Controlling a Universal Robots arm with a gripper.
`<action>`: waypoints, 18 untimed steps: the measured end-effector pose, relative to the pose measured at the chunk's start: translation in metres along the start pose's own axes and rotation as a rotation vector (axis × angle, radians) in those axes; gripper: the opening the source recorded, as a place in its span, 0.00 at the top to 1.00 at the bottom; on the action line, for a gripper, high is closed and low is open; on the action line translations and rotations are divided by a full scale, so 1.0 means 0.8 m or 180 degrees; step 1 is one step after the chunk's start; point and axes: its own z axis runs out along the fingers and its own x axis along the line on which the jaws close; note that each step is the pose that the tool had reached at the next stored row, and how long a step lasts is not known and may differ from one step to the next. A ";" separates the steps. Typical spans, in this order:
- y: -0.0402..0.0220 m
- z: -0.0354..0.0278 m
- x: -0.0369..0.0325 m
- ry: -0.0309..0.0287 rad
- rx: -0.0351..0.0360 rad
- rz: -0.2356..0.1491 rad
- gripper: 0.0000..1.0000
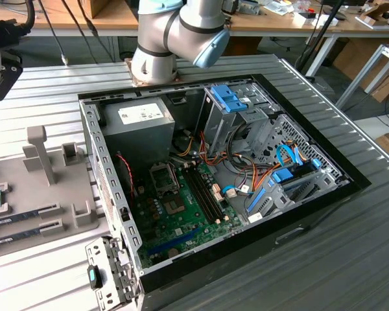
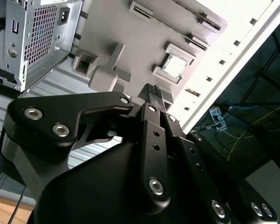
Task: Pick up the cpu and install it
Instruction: 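Reach for the cpu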
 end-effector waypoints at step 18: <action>-0.0012 -0.0005 0.0166 0.0000 0.0000 0.0000 0.89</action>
